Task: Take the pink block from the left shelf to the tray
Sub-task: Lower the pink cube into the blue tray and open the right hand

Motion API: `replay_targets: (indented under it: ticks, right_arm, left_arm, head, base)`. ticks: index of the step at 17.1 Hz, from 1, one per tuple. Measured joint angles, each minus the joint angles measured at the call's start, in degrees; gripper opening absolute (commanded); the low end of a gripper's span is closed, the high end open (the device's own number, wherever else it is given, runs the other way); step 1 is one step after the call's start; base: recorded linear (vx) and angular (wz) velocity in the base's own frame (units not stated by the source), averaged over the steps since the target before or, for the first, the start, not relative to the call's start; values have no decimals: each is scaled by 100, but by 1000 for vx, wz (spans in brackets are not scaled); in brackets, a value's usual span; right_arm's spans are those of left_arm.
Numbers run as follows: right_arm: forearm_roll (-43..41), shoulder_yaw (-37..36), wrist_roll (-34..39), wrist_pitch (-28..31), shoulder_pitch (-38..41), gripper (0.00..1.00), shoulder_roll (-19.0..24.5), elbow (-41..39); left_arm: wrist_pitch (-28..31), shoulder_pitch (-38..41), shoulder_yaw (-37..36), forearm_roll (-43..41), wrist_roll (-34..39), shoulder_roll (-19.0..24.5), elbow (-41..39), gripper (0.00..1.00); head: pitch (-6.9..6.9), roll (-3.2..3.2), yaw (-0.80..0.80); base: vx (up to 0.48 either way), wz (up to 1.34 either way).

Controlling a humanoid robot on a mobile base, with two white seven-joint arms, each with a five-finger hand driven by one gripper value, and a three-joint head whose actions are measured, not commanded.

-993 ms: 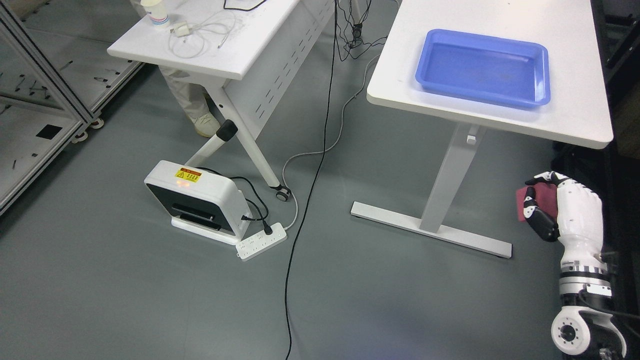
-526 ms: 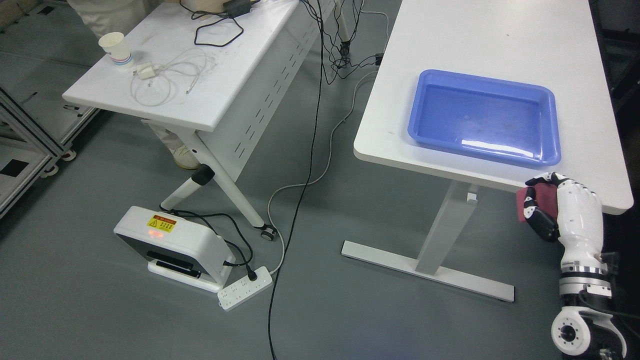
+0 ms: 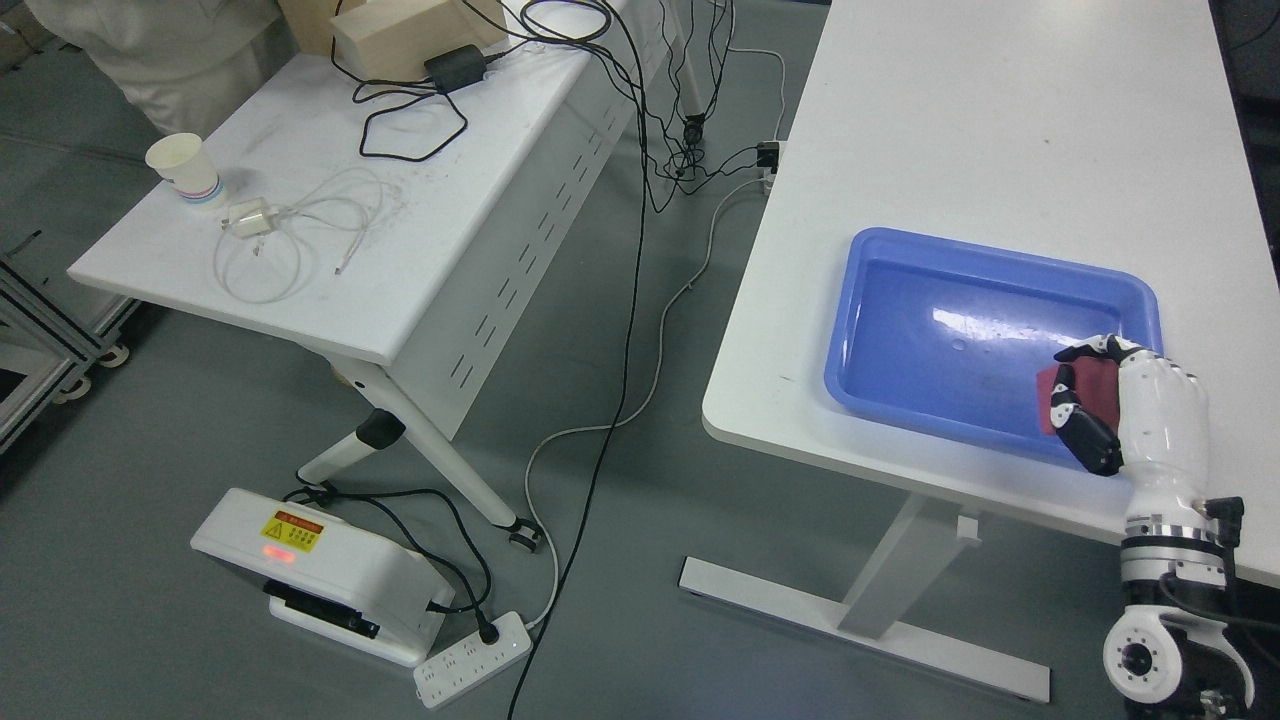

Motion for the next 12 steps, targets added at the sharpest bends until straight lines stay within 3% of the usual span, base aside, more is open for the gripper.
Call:
replay_targets:
  ticks: [5,9,10,12]
  right_arm:
    - [-71,5,-7,0,-4,43,0,1]
    - [-332,5,206,0,7,54,0,1]
    - [-396,5,258,0,10,61,0,2]
    - [-475,3,284,-3,16,84,0,2]
  left_arm:
    - [0,0,0,0,0,0,0,100]
    - [0,0,0,0,0,0,0,100]
    - [0,0,0,0,0,0,0,100]
    - [0,0,0,0,0,0,0,100]
  head:
    - [0,0,0]
    - [0,0,0]
    - [0,0,0]
    - [0,0,0]
  base:
    - [199,54]
    - [103,39]
    - [71,24]
    - [40,3]
